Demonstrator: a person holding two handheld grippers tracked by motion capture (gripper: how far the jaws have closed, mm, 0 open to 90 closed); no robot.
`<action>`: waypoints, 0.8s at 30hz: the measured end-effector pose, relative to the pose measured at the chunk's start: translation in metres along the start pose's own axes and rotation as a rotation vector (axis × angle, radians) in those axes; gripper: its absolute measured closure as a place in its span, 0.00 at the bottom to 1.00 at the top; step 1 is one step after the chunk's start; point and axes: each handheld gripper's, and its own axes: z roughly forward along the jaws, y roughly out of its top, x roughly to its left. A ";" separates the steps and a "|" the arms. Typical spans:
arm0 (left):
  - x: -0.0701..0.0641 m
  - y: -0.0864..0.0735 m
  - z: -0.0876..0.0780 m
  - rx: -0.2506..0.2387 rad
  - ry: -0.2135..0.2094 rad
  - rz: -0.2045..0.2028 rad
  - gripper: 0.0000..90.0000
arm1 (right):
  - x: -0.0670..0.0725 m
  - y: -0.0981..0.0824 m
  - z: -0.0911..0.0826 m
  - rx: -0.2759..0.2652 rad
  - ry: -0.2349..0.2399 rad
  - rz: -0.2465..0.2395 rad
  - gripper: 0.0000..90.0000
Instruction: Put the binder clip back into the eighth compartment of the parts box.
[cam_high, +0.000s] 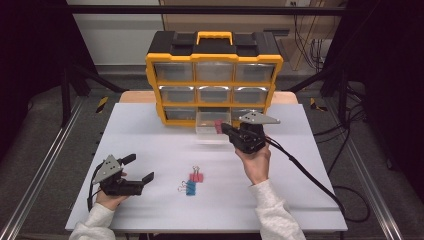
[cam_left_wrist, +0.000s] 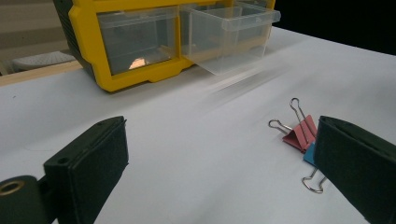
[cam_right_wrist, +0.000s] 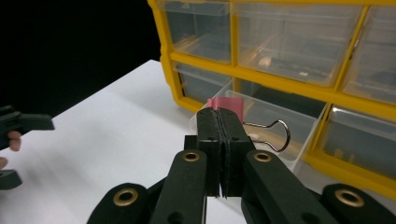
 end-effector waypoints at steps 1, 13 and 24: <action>0.000 0.000 0.000 0.000 0.000 0.000 0.03 | -0.002 0.003 0.003 -0.001 -0.007 0.006 0.99; 0.000 0.000 0.000 0.003 0.000 0.000 0.03 | -0.015 0.012 0.025 0.008 -0.028 0.030 0.99; 0.001 0.000 0.000 0.000 0.000 -0.001 0.03 | -0.021 0.019 0.046 0.016 -0.041 0.035 0.99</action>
